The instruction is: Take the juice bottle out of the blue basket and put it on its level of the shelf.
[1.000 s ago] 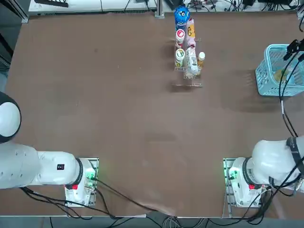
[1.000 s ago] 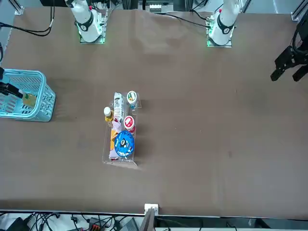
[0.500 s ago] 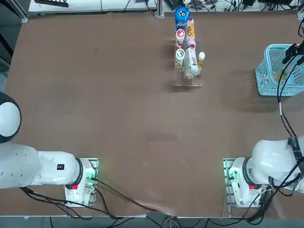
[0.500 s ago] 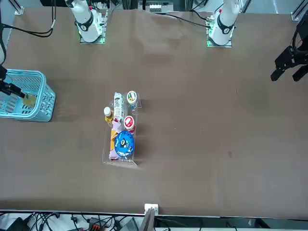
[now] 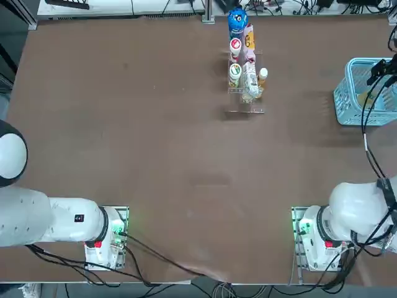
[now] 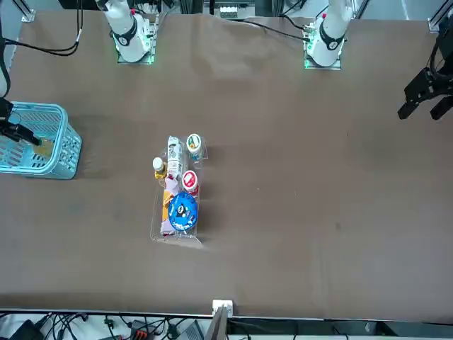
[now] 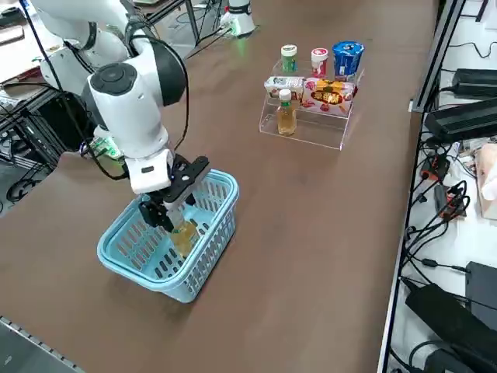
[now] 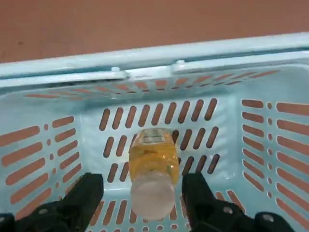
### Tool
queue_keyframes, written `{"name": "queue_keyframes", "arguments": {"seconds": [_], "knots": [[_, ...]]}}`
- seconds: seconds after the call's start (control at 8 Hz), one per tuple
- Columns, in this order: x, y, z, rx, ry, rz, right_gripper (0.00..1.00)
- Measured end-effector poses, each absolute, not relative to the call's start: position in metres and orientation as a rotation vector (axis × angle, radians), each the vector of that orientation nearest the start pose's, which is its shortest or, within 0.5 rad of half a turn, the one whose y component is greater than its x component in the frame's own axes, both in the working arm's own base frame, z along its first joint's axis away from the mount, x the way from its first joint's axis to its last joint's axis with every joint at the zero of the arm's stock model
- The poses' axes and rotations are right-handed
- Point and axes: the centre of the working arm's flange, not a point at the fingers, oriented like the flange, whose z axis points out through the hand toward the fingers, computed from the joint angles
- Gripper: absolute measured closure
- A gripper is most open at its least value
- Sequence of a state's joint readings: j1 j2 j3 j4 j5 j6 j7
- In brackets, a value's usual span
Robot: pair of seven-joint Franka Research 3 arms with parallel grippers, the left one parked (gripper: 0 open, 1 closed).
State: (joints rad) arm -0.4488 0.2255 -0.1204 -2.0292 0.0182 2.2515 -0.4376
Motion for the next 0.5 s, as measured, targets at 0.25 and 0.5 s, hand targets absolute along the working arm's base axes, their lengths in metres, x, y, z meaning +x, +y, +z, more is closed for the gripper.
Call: {"name": "queue_keyframes", "arguments": {"seconds": [0.25, 0.5], "knots": [[0.495, -0.320, 0.327, -3.141, 0.230, 0.025, 0.00], [0.494, -0.322, 0.321, -3.131, 0.243, 0.029, 0.00]]}}
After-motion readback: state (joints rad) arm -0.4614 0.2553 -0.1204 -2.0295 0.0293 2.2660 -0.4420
